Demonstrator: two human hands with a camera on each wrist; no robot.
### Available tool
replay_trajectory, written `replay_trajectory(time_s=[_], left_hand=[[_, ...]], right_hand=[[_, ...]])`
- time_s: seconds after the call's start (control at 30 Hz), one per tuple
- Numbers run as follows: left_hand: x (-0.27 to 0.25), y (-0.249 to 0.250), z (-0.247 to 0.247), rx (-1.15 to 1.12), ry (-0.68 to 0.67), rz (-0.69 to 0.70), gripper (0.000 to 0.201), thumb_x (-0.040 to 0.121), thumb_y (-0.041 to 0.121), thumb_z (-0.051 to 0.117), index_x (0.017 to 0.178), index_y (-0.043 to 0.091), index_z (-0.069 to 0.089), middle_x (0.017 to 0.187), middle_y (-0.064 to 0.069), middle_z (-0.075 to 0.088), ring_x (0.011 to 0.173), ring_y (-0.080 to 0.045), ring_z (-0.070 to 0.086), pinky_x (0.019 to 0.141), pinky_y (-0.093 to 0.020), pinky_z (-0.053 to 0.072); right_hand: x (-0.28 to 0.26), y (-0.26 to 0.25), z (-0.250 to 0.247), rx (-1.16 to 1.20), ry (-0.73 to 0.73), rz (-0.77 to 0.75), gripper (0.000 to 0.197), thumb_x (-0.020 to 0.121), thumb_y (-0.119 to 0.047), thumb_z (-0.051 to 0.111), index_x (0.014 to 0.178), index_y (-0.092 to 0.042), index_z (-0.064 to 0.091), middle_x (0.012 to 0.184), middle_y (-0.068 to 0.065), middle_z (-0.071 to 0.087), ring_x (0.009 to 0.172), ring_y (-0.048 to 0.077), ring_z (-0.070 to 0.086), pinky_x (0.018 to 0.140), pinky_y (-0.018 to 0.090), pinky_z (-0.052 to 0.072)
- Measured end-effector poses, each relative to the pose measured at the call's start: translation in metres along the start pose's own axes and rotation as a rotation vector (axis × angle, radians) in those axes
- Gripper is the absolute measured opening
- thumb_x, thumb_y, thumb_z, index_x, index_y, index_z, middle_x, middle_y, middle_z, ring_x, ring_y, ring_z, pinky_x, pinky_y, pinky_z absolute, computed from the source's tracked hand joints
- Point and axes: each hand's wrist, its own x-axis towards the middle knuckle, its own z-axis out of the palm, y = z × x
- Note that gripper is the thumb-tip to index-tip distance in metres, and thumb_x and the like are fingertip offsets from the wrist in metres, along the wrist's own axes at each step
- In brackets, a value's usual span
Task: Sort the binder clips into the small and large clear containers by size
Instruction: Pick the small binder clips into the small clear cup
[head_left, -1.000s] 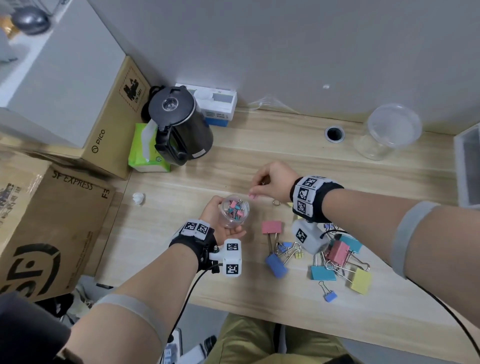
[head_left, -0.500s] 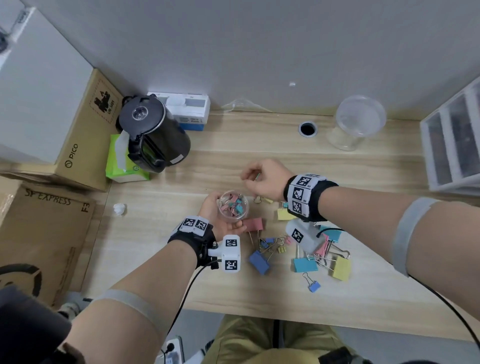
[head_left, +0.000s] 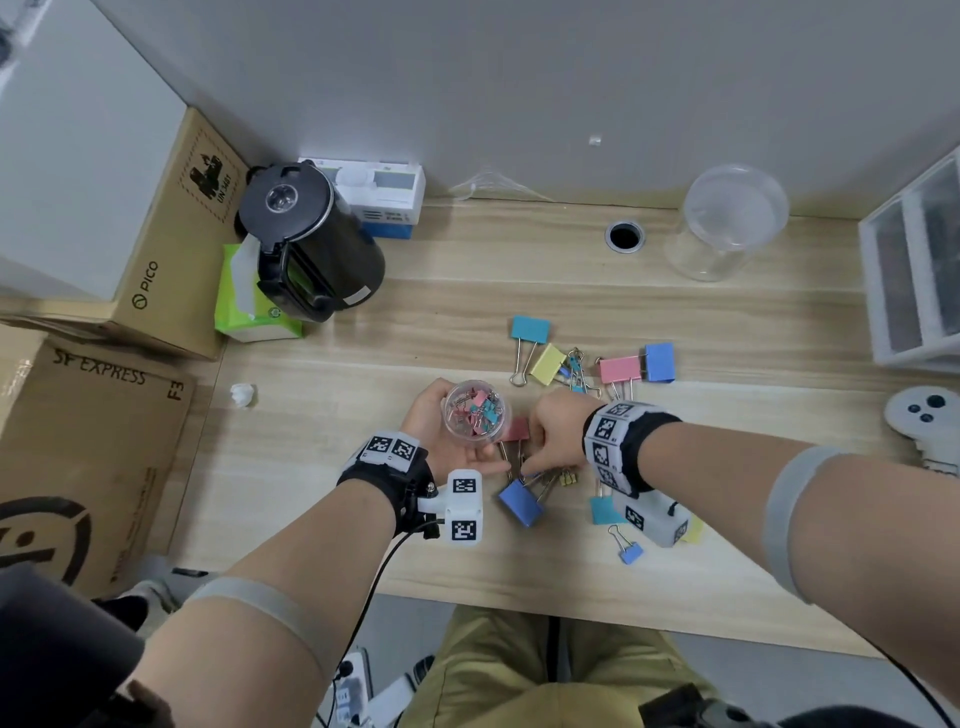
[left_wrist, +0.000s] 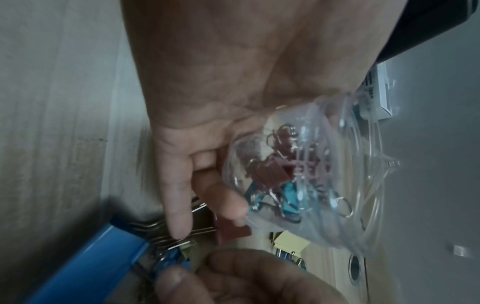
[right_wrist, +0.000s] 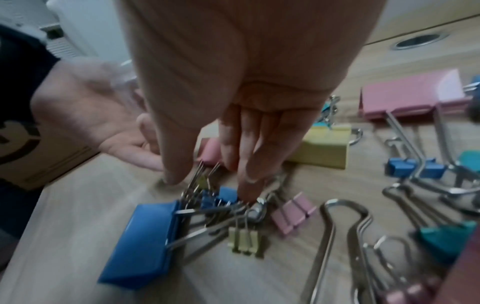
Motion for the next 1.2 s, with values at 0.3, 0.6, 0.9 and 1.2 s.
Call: replay_trajectory(time_s=[0.3,0.6,0.9,1.2], left_hand=[[0.007,-0.010,0.002,0.003,0.015,0.012,0.053,0.087,0.044,0.042,0.087,0.005,0.078,0.094,-0.017,0.068,0.064,-0.027,0.057,0.106,-0.055,0.044],[0.000,-0.005,0.009,-0.017,0.069,0.029,0.050,0.091,0.042,0.040,0.103,0.002,0.066,0.088,-0.019,0.071,0.058,-0.026,0.062,0.106,-0.047,0.034],[0.000,-0.004,0.004,-0.006,0.077,0.027,0.053,0.080,0.041,0.050,0.113,0.002,0.062,0.108,-0.020,0.058,0.063,-0.028,0.058,0.096,-0.052,0.052],[0.001,-0.004,0.008,0.015,0.049,0.002,0.055,0.080,0.044,0.050,0.114,0.002,0.063,0.114,-0.020,0.059,0.066,-0.027,0.058,0.108,-0.057,0.044]], right_hand=[[-0.001,-0.005,0.012,-0.027,0.047,0.018,0.032,0.073,-0.044,0.070,0.073,-0.013,0.062,0.068,0.003,0.062,0.064,0.023,0.060,0.060,0.031,0.053],[-0.007,0.009,0.008,-0.114,0.067,0.020,0.028,0.083,-0.037,0.064,0.101,-0.015,0.064,0.093,0.002,0.066,0.081,0.022,0.064,0.068,0.032,0.056],[-0.004,0.001,0.022,-0.021,0.155,0.008,0.060,0.065,-0.060,0.077,0.100,-0.015,0.058,0.098,0.002,0.053,0.089,0.020,0.053,0.075,0.036,0.052],[0.000,-0.001,0.025,0.040,0.158,0.046,0.038,0.081,-0.031,0.071,0.112,-0.012,0.060,0.112,0.009,0.050,0.108,0.027,0.052,0.090,0.040,0.050]])
